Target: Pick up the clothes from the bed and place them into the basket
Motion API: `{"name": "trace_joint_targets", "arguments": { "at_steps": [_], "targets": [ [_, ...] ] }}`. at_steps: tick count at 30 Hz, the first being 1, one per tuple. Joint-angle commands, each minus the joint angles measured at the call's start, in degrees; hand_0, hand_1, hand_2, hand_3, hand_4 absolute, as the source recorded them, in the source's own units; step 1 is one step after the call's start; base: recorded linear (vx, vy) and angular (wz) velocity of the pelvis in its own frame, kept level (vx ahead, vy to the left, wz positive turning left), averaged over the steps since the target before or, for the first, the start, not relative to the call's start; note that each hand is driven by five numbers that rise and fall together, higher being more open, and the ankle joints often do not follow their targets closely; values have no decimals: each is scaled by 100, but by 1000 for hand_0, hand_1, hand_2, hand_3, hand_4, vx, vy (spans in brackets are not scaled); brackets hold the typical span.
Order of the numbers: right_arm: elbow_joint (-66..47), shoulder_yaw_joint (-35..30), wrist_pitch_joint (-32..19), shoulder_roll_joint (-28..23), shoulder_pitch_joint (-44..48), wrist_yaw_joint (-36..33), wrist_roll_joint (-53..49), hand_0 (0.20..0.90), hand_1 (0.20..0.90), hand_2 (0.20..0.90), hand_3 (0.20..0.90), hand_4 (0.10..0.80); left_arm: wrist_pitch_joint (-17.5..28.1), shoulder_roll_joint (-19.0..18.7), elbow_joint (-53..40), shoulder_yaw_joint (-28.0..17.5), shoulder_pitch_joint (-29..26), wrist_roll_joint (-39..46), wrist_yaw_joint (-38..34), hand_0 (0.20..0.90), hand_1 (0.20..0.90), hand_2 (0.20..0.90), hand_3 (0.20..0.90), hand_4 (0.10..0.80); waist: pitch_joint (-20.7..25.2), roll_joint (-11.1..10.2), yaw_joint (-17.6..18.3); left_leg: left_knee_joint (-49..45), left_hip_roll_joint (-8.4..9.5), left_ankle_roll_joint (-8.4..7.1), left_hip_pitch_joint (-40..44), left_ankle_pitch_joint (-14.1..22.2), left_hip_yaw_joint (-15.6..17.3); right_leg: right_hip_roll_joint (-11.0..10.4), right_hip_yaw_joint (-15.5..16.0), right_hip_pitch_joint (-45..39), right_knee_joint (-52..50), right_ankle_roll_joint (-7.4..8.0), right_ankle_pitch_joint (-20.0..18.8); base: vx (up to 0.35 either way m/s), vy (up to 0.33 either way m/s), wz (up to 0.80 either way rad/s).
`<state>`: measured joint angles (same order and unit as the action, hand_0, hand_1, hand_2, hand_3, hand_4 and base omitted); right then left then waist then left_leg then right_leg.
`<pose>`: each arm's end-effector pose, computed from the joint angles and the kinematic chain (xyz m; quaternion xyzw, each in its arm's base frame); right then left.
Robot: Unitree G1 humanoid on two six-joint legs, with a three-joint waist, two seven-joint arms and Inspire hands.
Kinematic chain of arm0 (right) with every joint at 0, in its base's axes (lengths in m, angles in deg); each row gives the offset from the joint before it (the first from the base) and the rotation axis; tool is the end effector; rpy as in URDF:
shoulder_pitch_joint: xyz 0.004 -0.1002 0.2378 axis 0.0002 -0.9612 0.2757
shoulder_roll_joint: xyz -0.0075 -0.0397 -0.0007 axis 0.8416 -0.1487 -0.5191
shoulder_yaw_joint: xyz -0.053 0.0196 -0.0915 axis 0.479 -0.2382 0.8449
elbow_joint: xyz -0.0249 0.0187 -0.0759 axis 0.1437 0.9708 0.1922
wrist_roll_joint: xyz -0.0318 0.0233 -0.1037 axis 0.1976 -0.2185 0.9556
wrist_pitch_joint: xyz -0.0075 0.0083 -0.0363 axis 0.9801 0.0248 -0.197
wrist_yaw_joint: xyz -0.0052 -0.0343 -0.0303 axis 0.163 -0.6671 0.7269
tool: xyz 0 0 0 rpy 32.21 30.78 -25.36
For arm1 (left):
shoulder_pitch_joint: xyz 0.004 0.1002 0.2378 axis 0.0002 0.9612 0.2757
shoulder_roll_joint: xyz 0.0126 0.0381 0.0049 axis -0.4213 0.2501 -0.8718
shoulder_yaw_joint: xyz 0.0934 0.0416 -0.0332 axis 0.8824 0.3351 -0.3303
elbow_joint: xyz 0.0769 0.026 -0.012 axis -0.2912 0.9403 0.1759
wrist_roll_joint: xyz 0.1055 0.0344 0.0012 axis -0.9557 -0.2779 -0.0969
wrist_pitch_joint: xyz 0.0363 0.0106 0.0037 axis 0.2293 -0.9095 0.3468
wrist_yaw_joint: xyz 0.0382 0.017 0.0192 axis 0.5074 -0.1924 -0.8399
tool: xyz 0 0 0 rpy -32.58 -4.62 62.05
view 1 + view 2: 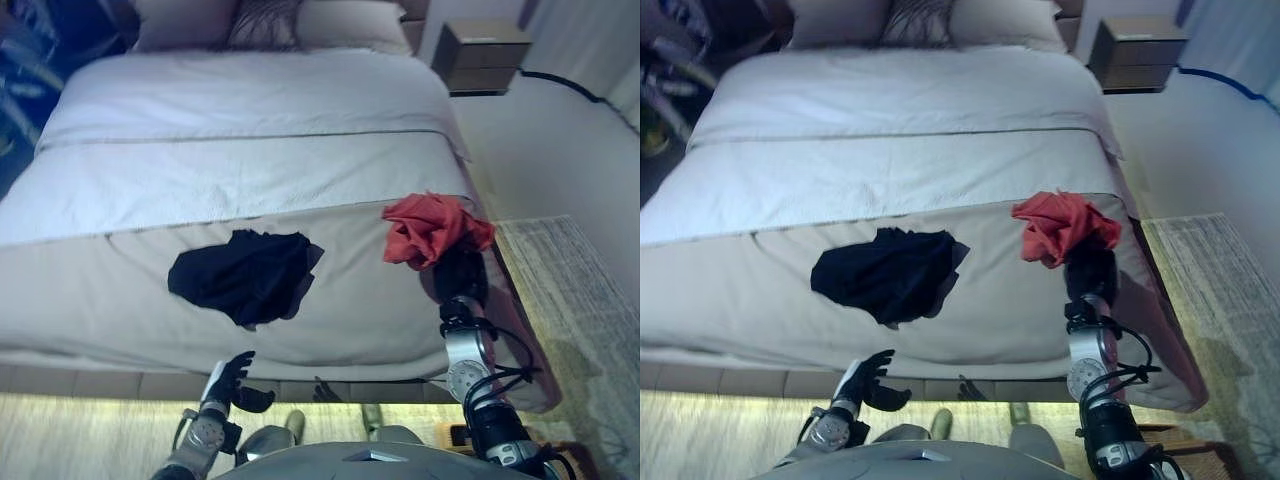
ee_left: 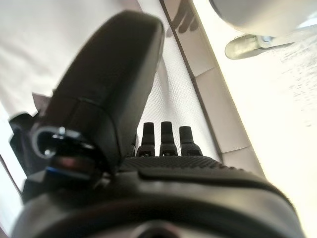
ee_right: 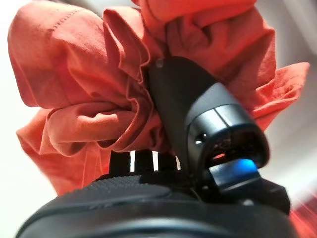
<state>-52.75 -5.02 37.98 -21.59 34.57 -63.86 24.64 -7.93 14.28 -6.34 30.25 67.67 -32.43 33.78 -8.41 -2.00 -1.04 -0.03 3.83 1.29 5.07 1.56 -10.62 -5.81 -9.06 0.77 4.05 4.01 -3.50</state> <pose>0.2083 -0.1989 -0.0051 0.3778 -0.0236 -0.1911 0.9057 0.0990 0.2052 -0.1176 0.2178 0.4058 -0.0426 0.8866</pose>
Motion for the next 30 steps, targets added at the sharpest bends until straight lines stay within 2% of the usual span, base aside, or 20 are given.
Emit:
{"name": "trace_joint_targets", "arguments": {
  "at_steps": [1, 2, 4, 5, 6, 8, 9, 12, 14, 15, 16, 17, 19, 20, 21, 24, 27, 29, 30],
  "targets": [
    [-1317, -367, -815, -69, 163, -122, 138, 300, 300, 300, 200, 100, 205, -228, 0, 315, -14, -93, 135, 900, 900, 900, 900, 800, 147, 134, 83, 16, -56, 66, -231, 105, -30, -203, 339, 26, -687, 444, -120, -124, 218, -54],
    [-1350, -465, -915, -17, 70, -285, 193, 300, 300, 300, 200, 100, 216, -307, 32, 283, -74, 2, 211, 900, 900, 900, 900, 800, 143, 153, 167, 103, -33, 99, -203, 111, 58, -324, 291, 158, -699, 567, -278, -69, 200, -46],
    [-1347, -602, -988, -3, -3, -423, 127, 300, 300, 300, 200, 100, 163, -387, 126, 317, -175, 13, 267, 900, 900, 900, 900, 800, 115, 166, 253, 214, 1, 131, -117, 200, 194, -552, 362, 360, -694, 654, -594, -75, 151, -50],
    [-1300, -699, -945, -3, -18, -584, 255, 300, 300, 300, 200, 100, 116, -432, 194, 361, -208, -39, 296, 900, 900, 900, 900, 800, 83, 172, 253, 298, 23, 125, -76, 198, 354, -741, 662, 495, -746, 712, -794, -95, 127, -60],
    [-1251, -739, -876, -29, -13, -707, 357, 300, 300, 300, 200, 100, 67, -439, 227, 349, -220, -51, 296, 900, 900, 900, 900, 800, 80, 177, 233, 379, 33, 116, -41, 171, 468, -794, 843, 534, -751, 732, -842, -131, 160, -58],
    [-1007, -776, -655, -118, 58, -1133, 487, 300, 300, 300, 200, 100, -30, -467, 269, 210, -125, -102, 307, 900, 900, 900, 900, 800, 97, 178, 73, 503, 61, 87, 47, 176, 1040, -963, 1899, 709, -1031, 803, -1106, -183, 133, -74],
    [-946, -766, -617, -127, 80, -1227, 553, 300, 300, 300, 200, 100, -21, -482, 258, 172, -101, -158, 344, 900, 900, 900, 900, 800, 104, 193, 20, 503, 39, 82, 53, 173, 1163, -978, 2111, 720, -1141, 792, -1070, -242, 82, -94],
    [-813, -555, -553, -96, 85, -1463, 666, 300, 300, 300, 200, 100, 5, -513, 208, 170, -166, 87, 324, 900, 900, 900, 900, 800, 192, 372, -243, 449, -149, 208, -183, 15, 1673, -961, 2718, 462, -1981, 503, -464, -307, 48, -164],
    [-603, -424, -586, -57, 120, -1598, 703, 300, 300, 300, 200, 100, -14, -451, 248, 182, -257, 257, 265, 900, 900, 900, 900, 800, 273, 400, -454, 399, -233, 244, -335, -13, 1968, -1043, 3070, 69, -2196, 397, -142, -248, -15, -170],
    [-563, -401, -582, -43, 128, -1645, 725, 300, 300, 300, 200, 100, -20, -441, 243, 184, -270, 241, 266, 900, 900, 900, 900, 800, 296, 403, -495, 392, -254, 246, -373, -21, 2031, -1059, 3140, -7, -2208, 392, -107, -169, -62, -99],
    [-365, -301, -523, 16, 185, -1750, 847, 300, 300, 300, 200, 100, -17, -414, 227, 199, -298, 217, 268, 900, 900, 900, 900, 800, 348, 351, -623, 394, -276, 227, -409, 56, 2228, -1149, 3363, -301, -2293, 501, 98, -134, -86, -73],
    [-298, -271, -483, 36, 212, -1807, 859, 300, 300, 300, 200, 100, 25, -412, 220, 210, -308, 125, 324, 900, 900, 900, 900, 800, 354, 323, -672, 379, -288, 225, -449, 46, 2327, -1167, 3448, -390, -2256, 516, 125, -178, -137, -135],
    [119, -92, -386, 117, 377, -1847, 986, 300, 300, 300, 200, 100, 103, -389, 170, 266, -337, 102, 309, 900, 900, 900, 900, 800, 358, 157, -937, 318, -360, 151, -573, -9, 2727, -1031, 3861, -943, -1661, 565, 348, -185, -213, -129],
    [179, -54, -372, 132, 404, -1838, 1007, 300, 300, 300, 200, 100, 98, -386, 157, 268, -342, 107, 293, 900, 900, 900, 900, 800, 355, 132, -966, 293, -377, 125, -576, -21, 2777, -999, 3902, -982, -1477, 549, 327, -188, -349, -138],
    [443, 82, -326, 188, 487, -1847, 1101, 300, 300, 300, 200, 100, 109, -351, 172, 298, -383, 130, 151, 900, 900, 900, 900, 800, 372, 57, -1053, 226, -532, -26, -705, -127, 2930, -680, 3872, -1237, -796, 498, 484, -136, -319, -127],
    [746, 324, -179, 130, 546, -1992, 1167, 300, 300, 300, 200, 100, 130, -311, 165, 185, -477, 51, 166, 900, 900, 900, 900, 800, 347, -66, -1016, 68, -768, -214, -877, -282, 3003, -365, 3652, -1241, -255, 390, 506, -100, -260, -108],
    [1091, 352, -77, 5, 543, -1970, 1113, 300, 300, 300, 200, 100, 338, -273, 158, 190, -535, 155, 189, 900, 900, 900, 900, 800, 333, -98, -931, -67, -981, -381, -996, -364, 3007, -211, 3557, -1209, 10, 278, 436, -72, -168, -87],
    [1295, 328, -19, -66, 551, -1941, 1047, 300, 300, 300, 200, 100, 405, -236, 106, 177, -525, 265, 180, 900, 900, 900, 900, 800, 307, -98, -894, -172, -1045, -438, -992, -347, 2937, -190, 3535, -1142, 10, 234, 402, -67, -81, -69],
    [1547, 262, 35, -143, 576, -1758, 945, 300, 300, 300, 200, 100, 486, -187, 119, 140, -497, 243, 173, 900, 900, 900, 900, 800, 244, -103, -909, -416, -1093, -445, -1124, -417, 2871, -199, 3535, -1053, 9, 157, 299, -57, -39, -64]
  ]
}}
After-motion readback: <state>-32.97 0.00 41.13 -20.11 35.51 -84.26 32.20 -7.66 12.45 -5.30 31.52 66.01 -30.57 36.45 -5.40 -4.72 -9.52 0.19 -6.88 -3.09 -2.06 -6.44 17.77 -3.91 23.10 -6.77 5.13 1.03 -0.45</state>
